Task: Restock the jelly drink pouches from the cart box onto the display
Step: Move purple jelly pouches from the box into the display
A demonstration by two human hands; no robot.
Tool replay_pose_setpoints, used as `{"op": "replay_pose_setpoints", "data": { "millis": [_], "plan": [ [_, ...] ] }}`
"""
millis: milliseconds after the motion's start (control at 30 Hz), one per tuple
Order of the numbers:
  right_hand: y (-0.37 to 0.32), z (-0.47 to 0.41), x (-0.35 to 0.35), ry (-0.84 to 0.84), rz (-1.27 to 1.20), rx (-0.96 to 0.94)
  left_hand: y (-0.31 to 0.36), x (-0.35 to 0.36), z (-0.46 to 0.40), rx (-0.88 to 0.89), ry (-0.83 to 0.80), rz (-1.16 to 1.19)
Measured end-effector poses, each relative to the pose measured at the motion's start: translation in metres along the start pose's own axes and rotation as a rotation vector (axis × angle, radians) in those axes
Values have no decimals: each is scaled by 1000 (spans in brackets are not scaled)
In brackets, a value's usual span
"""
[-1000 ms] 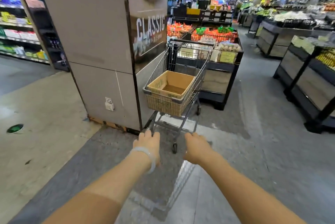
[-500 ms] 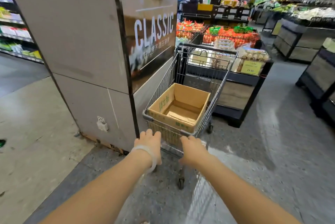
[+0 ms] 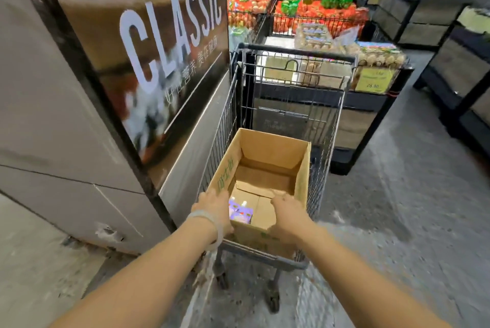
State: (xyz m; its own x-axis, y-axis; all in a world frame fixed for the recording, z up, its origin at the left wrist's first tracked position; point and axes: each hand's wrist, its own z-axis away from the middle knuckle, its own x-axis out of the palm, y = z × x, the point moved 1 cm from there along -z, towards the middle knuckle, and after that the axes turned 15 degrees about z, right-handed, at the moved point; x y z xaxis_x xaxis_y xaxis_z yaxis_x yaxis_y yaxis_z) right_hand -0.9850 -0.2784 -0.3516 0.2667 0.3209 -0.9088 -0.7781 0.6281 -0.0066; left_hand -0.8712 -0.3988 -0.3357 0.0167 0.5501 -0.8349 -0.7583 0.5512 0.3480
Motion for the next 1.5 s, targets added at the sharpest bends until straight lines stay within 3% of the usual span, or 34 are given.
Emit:
{"op": "replay_pose_setpoints", "data": {
  "millis": [267, 400, 567, 867, 1067, 1233, 1367, 1500],
  "plan": [
    [4, -146, 34, -166, -37, 8, -25, 26, -137, -81, -147, 40],
    [6, -206, 63, -301, -167, 37, -31, 56, -213, -137, -261, 70],
    [7, -259, 108, -471, -410, 91, -33, 127, -289, -383, -370, 89],
    [-12, -307, 191, -567, -940, 323, -66, 210, -343, -687, -461, 238],
    [-21, -319, 234, -637, -1210, 493, -79, 218, -347, -738, -548, 248],
    [-6, -324, 240, -631, -1176, 597, -65, 218, -346, -613, -599, 189],
    [25, -323, 245, -516, -1084, 721, -37, 234, -346, -521, -661, 343],
    [50, -322, 240, -545, -945, 729, -32, 243, -340, -597, -448, 420]
  ]
}}
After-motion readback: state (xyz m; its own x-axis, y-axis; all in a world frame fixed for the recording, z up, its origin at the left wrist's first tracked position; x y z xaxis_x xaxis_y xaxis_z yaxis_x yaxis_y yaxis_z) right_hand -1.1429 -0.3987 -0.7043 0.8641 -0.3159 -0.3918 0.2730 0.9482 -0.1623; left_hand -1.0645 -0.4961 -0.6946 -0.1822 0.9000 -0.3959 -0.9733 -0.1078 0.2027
